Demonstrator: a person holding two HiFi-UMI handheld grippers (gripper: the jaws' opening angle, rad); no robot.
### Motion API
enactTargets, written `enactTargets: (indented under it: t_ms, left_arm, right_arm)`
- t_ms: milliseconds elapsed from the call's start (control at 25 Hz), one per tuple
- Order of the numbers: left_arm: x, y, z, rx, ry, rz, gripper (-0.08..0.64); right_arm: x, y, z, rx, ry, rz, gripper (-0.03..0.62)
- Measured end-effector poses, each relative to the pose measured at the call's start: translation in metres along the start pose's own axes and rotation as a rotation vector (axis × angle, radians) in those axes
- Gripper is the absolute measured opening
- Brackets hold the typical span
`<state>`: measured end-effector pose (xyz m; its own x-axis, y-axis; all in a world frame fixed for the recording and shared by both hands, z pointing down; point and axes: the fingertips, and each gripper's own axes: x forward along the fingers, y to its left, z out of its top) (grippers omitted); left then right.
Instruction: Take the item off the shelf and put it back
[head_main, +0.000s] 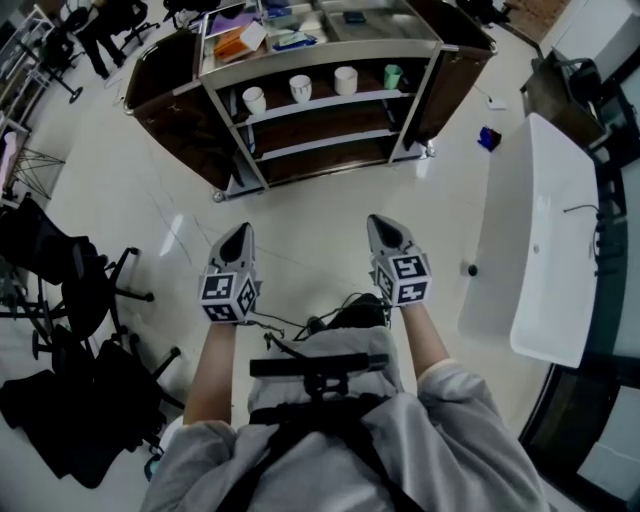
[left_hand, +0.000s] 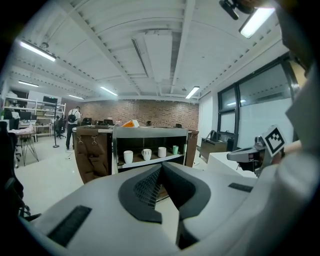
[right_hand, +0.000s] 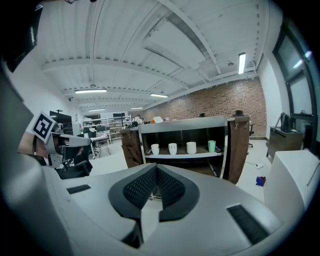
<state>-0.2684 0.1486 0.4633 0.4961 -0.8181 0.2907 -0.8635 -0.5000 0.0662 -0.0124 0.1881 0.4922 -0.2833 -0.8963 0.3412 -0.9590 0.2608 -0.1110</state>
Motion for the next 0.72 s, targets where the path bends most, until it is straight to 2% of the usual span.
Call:
enactTargets:
  t_ms: [160, 440, 720]
  left_arm:
    - [0.012, 0.008, 0.006, -0.001, -0.003, -0.014, 0.006]
    - [0.048, 0.008, 0.020, 0.001, -0.005, -0.008, 0.006]
    - [0.099, 0.008, 0.041, -0.019, -0.005, 0.039, 0.006]
  right_arm:
    - [0.011, -0.001, 0.015, -0.006, -0.028, -0.015, 0.009]
    - [0.050, -0.026, 0.029, -0.012, -0.020, 0.008, 0.009]
    - [0.103, -0.060, 0.053, -0.018, -0.018, 0.085, 0.009]
